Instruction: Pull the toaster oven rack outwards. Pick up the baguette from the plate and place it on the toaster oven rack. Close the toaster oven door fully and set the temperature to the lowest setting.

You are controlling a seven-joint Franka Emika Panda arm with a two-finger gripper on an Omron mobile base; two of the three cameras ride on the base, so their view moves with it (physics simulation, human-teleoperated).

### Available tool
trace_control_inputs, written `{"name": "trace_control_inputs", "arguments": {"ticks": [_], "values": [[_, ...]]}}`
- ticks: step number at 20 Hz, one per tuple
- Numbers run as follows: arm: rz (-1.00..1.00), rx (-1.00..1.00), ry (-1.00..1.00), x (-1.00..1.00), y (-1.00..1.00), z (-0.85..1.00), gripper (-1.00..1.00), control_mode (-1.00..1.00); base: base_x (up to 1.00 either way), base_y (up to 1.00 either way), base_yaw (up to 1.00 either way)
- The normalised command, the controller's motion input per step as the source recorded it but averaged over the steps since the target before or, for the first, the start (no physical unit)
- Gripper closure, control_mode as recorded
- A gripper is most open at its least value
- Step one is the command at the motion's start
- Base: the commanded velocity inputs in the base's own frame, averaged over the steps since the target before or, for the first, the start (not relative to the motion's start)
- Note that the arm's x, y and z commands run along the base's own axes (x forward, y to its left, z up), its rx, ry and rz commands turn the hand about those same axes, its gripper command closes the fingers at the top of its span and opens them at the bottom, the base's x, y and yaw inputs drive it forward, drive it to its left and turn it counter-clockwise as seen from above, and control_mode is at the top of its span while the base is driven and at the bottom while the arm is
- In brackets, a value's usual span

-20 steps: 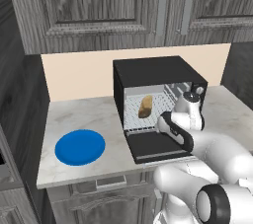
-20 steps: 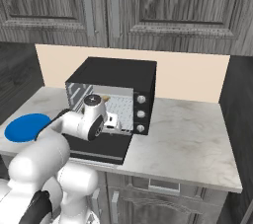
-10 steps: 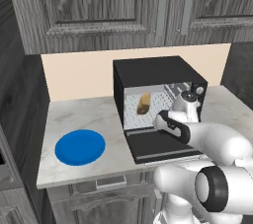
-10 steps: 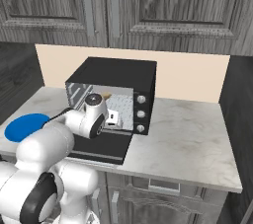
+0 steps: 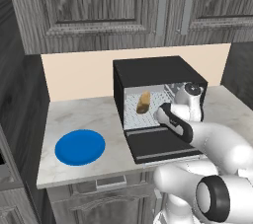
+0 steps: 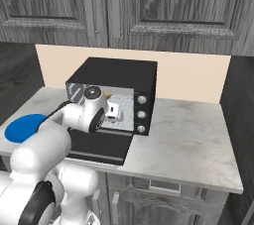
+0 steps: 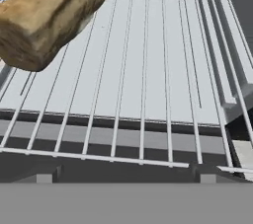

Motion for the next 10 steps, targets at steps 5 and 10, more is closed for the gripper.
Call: {"name": "trace_control_inputs", "arguments": {"ticks": [5, 10], "values": [[0.00, 0.00, -0.01, 0.15, 0.00, 0.01, -1.00, -1.00, 0.00, 0.00, 0.00], [0.00, 0.00, 0.00, -0.30, 0.00, -0.07, -1.00, -1.00, 0.00, 0.00, 0.00]]}}
